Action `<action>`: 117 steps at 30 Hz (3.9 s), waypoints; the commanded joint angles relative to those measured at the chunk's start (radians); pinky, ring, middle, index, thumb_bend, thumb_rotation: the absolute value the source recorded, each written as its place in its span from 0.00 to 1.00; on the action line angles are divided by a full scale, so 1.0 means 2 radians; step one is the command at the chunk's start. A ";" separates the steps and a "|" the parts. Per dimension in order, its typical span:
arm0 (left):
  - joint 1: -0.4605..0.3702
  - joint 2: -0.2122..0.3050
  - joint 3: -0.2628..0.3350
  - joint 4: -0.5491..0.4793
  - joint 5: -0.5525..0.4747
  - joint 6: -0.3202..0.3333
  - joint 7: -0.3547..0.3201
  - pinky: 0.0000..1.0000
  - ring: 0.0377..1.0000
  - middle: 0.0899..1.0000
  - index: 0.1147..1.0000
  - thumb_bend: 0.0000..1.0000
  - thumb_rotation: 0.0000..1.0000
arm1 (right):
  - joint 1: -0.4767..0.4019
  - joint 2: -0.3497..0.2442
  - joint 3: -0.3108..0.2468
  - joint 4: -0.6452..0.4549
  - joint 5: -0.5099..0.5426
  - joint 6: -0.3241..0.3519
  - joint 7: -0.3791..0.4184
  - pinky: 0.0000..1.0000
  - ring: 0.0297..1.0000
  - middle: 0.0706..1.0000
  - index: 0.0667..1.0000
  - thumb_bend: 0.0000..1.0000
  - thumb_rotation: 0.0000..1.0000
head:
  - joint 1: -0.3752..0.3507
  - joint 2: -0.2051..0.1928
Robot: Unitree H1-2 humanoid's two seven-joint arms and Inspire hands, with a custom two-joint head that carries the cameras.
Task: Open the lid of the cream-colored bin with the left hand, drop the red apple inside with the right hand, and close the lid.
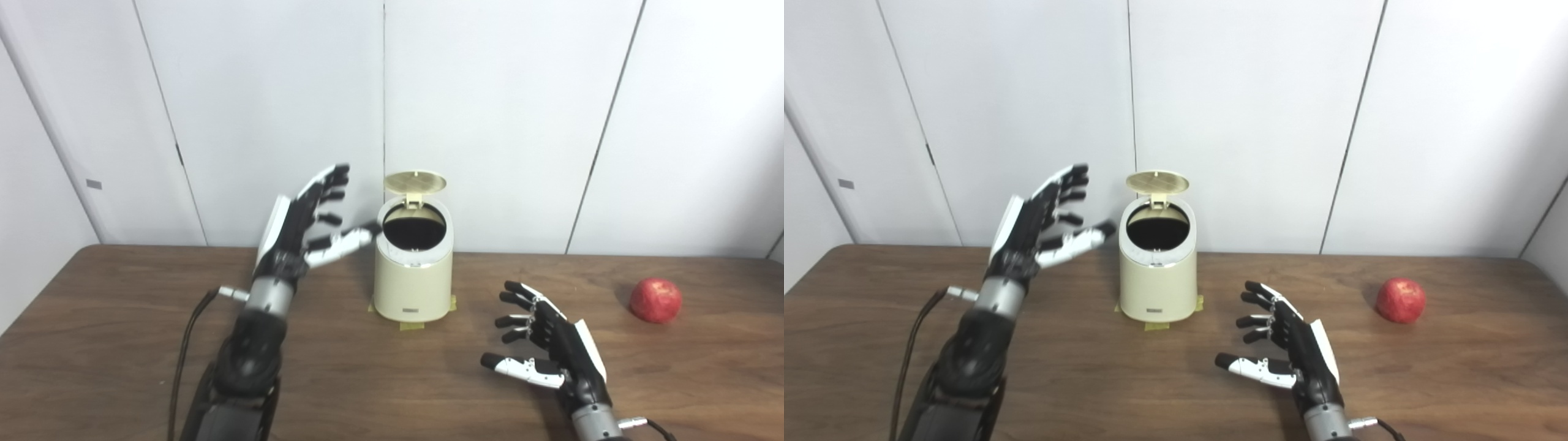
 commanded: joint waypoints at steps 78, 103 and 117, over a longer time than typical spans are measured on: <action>0.090 0.069 0.061 0.131 -0.159 -0.191 -0.067 0.71 0.80 0.82 0.83 0.71 0.10 | -0.125 -0.271 -0.069 0.089 -0.062 0.204 0.074 0.93 0.96 0.95 0.94 0.89 0.21 | -0.255 -0.039; 0.093 0.066 0.057 0.111 -0.148 -0.172 -0.063 0.71 0.79 0.80 0.82 0.70 0.10 | -0.155 -0.248 -0.031 0.186 -0.083 0.146 0.013 0.87 0.87 0.86 0.90 0.83 0.19 | -0.243 -0.043; 0.101 0.061 0.056 0.074 -0.142 -0.143 -0.059 0.74 0.80 0.81 0.83 0.64 0.00 | -0.156 -0.248 -0.021 0.196 -0.083 0.118 0.003 0.79 0.80 0.78 0.84 0.81 0.12 | -0.237 -0.035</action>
